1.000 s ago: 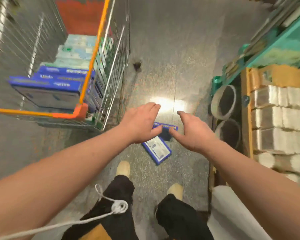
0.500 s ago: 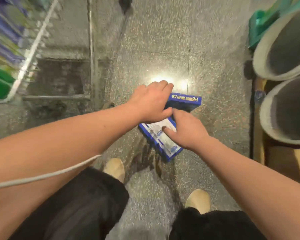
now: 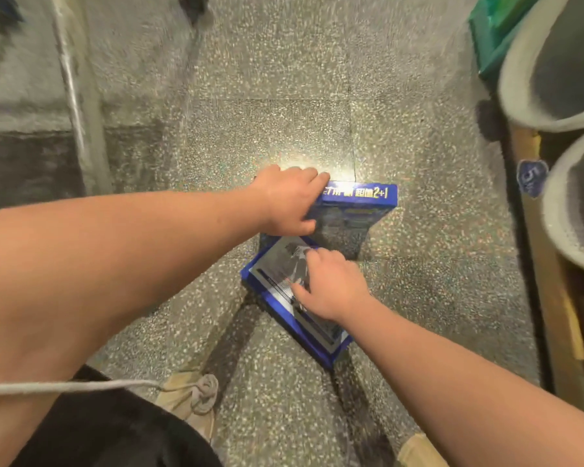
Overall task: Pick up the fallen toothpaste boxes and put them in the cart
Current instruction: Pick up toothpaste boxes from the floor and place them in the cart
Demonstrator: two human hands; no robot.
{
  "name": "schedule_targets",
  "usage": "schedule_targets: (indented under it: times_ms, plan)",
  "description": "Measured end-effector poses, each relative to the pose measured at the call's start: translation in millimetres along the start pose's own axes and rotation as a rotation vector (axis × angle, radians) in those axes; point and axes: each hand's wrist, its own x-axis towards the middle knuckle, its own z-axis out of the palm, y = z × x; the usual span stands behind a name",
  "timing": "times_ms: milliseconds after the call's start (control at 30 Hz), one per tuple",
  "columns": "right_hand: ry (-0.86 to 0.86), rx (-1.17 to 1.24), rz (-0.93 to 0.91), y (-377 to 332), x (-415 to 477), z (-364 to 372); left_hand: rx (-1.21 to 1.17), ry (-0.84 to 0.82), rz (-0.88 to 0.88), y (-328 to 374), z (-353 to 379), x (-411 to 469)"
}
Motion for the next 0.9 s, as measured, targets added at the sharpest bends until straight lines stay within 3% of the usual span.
schedule_targets:
  times_ms: [333, 533, 900]
  plan:
    - [-0.186, -0.186, 0.091, -24.0, -10.4, 46.1, -0.085, -0.001, -0.061, -4.5, 7.1, 14.6]
    - [-0.184, -0.303, 0.07, -24.0, -9.9, 58.7, -0.128, 0.003, -0.054, -2.6, 8.9, 10.8]
    - [-0.255, 0.224, -0.039, 32.2, 5.3, -40.2, -0.239, -0.034, -0.066, -7.3, 1.8, 14.7]
